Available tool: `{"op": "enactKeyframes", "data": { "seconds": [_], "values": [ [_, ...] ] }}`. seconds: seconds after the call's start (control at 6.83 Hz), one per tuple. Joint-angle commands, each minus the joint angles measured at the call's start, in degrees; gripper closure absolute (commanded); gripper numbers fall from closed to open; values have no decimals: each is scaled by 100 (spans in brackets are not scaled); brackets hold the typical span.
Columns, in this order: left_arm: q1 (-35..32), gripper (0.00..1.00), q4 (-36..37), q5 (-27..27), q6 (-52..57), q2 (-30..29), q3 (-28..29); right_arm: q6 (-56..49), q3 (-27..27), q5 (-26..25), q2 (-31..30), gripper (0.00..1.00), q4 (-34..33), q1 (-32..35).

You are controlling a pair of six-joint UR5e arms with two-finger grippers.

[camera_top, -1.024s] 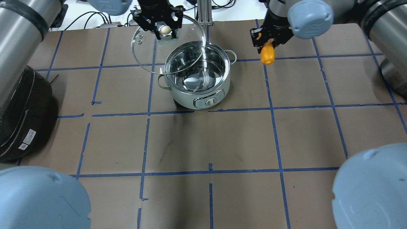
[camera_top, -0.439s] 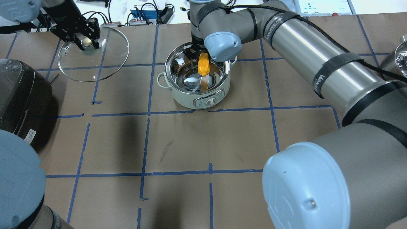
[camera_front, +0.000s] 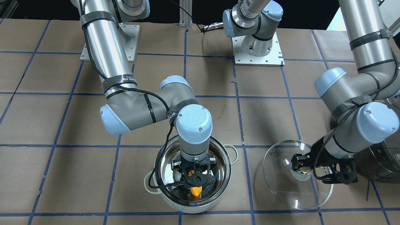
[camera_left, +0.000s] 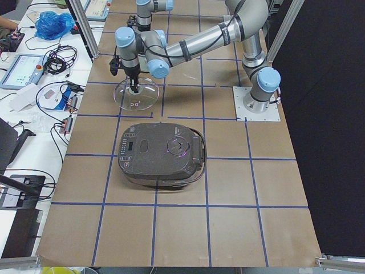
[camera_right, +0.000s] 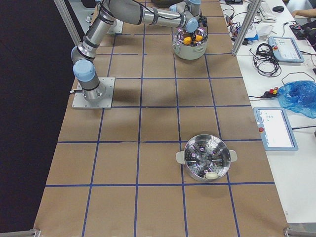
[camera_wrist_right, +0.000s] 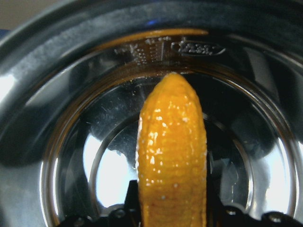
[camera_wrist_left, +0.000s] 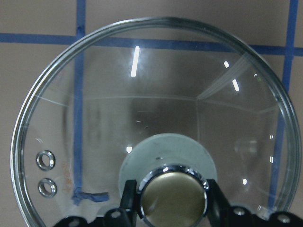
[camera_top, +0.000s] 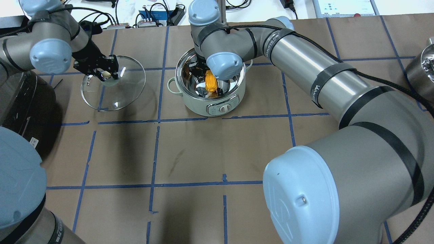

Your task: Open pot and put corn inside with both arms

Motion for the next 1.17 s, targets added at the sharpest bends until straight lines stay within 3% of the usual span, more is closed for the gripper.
{"op": "enactKeyframes", "data": {
  "seconds": [0.0,0.15,0.29,0.59,0.73,1.02],
  "values": [
    [-430,95,570,-120,-227,-291,-232,-52,88,14,-62,0,19,-16],
    [-431,58,580,-120,-219,-274,-267,-35,114,5,-324,0,28,-16],
    [-431,1,563,-103,-201,-248,-198,-9,184,5,-666,0,185,-129],
    [-483,0,100,816,-219,224,-31,-9,271,-4,-1474,3,1079,-462],
    [-475,0,-921,829,-228,758,162,-61,551,22,-2140,5,1735,-760],
    [-545,0,-2603,847,-245,1673,653,-455,1541,75,-3354,5,2032,-1428]
  ]
}}
